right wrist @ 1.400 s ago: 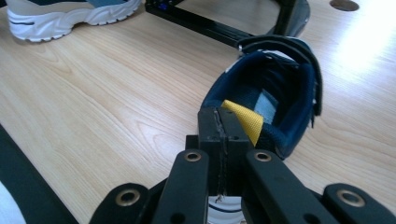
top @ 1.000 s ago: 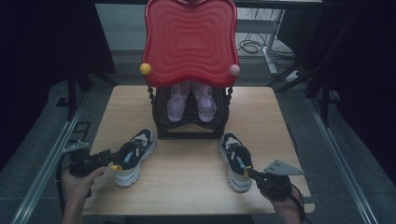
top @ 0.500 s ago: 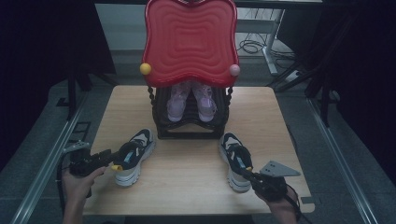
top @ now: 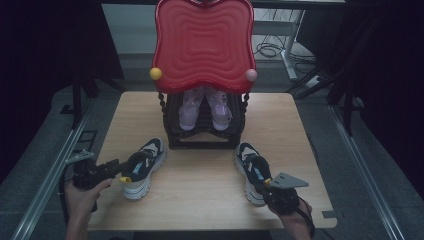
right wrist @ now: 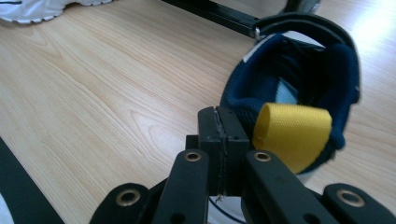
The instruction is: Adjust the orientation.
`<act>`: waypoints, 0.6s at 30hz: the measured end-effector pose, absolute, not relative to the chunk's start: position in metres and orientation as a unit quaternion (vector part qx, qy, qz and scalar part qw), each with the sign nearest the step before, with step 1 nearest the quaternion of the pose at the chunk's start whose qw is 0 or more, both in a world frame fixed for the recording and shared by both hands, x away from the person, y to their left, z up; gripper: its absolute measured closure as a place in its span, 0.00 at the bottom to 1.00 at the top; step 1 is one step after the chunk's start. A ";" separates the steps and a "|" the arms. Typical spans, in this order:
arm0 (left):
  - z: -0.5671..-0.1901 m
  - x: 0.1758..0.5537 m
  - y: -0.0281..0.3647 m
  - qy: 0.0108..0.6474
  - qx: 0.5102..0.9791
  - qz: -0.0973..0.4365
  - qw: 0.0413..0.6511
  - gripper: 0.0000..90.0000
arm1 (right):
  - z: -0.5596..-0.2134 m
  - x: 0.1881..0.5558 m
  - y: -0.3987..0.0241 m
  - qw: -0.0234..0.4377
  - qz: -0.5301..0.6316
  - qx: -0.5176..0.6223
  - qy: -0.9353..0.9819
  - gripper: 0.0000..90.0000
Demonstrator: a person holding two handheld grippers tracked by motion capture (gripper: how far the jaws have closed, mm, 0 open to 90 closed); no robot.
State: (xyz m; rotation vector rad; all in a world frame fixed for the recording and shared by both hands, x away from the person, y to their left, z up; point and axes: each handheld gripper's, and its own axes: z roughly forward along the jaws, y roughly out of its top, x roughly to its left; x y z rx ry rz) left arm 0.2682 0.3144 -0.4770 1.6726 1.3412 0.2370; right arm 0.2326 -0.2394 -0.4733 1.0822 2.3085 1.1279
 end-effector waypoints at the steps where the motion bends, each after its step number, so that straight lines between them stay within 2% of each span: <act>1: -0.477 0.268 0.314 0.547 0.684 0.097 0.473 0.58 | -0.473 0.232 -0.242 0.176 0.399 0.384 0.814 1.00; 18: -0.475 0.266 0.316 0.546 0.683 0.098 0.474 0.58 | -0.470 0.234 -0.272 0.172 0.406 0.407 0.800 1.00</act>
